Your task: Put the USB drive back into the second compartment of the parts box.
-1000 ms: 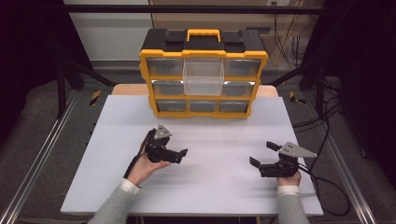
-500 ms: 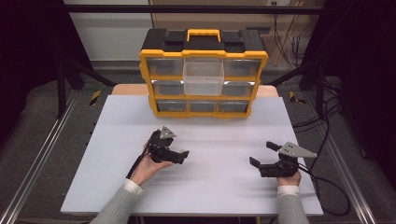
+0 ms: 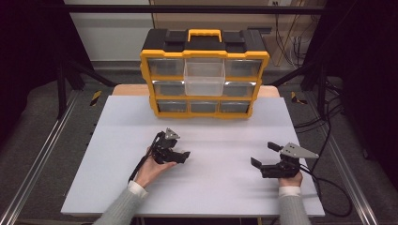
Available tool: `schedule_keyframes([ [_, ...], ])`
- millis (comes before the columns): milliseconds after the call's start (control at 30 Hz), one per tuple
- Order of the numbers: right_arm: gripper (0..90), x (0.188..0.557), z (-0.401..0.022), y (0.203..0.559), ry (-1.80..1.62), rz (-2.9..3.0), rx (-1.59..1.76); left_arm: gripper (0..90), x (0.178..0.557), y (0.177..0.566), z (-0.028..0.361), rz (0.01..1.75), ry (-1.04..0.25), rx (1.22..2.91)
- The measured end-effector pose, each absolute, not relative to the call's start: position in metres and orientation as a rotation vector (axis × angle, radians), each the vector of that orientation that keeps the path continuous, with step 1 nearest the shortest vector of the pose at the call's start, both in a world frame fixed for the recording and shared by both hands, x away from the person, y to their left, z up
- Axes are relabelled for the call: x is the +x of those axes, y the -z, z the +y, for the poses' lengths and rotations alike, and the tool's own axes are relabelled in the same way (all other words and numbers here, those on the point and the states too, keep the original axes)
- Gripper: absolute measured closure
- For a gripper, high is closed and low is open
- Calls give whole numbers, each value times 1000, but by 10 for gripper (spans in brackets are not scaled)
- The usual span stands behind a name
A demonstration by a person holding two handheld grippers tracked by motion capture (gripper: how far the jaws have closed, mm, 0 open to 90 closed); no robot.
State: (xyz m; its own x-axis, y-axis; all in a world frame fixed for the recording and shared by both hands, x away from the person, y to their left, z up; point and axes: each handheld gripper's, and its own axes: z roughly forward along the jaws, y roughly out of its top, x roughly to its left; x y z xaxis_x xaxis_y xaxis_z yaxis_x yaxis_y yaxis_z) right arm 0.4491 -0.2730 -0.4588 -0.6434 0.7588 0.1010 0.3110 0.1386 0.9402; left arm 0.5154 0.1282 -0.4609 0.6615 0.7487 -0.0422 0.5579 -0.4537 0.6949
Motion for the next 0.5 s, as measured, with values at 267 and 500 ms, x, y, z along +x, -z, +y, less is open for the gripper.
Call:
schedule_keyframes([
  [267,24,449,-273,459,-1514,2021,1027,384,516,461,127,1044,-358,2190],
  [500,24,449,-273,459,-1516,2020,1025,468,517,462,126,1059,-342,2202],
])
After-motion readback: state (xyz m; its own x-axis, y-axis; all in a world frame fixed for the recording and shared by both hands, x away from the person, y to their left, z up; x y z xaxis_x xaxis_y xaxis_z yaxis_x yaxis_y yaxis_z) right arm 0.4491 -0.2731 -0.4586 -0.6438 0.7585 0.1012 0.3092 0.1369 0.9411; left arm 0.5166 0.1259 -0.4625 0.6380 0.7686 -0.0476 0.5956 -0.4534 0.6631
